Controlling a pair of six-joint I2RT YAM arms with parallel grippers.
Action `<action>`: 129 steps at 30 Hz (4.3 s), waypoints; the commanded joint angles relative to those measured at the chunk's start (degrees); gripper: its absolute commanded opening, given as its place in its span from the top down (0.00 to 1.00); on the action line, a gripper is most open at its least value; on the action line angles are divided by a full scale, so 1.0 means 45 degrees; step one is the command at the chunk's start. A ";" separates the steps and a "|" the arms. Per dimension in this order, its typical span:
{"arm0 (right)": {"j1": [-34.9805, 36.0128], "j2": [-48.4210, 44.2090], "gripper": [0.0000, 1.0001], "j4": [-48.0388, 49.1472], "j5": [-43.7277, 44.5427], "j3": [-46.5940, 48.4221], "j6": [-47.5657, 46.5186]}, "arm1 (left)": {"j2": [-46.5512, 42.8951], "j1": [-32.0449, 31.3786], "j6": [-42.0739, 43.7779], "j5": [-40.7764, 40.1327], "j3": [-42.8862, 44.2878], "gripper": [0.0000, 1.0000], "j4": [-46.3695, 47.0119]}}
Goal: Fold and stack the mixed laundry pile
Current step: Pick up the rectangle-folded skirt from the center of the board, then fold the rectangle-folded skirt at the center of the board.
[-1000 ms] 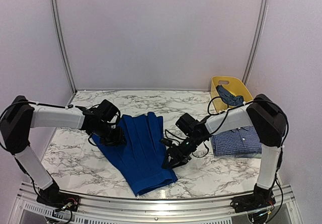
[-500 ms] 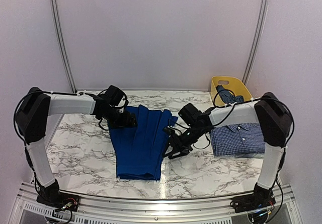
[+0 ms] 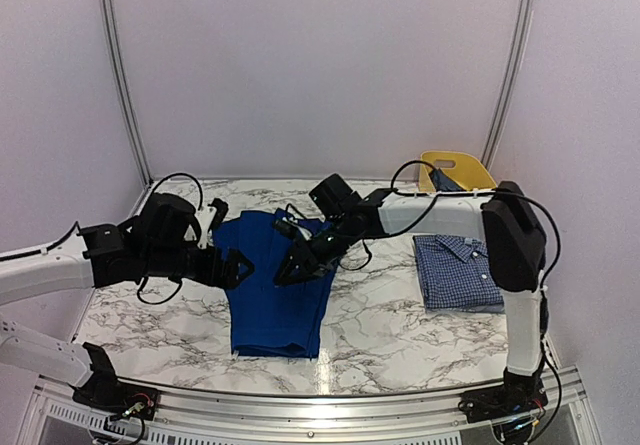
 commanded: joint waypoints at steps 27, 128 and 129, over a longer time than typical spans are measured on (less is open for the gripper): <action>-0.0737 0.1870 0.95 -0.0431 -0.0010 -0.3835 -0.2575 | 0.8225 -0.8442 0.7173 -0.8944 0.1409 0.31 -0.0153; -0.4563 -0.0687 0.13 -0.0975 0.0947 0.1797 -0.3487 | 0.6733 -0.0163 0.9006 0.0743 1.0041 0.01 -0.5144; -0.4461 -0.0489 0.09 -0.1760 0.0950 0.2347 -0.4365 | 0.6139 -0.0086 0.8416 0.0862 0.9525 0.01 -0.4576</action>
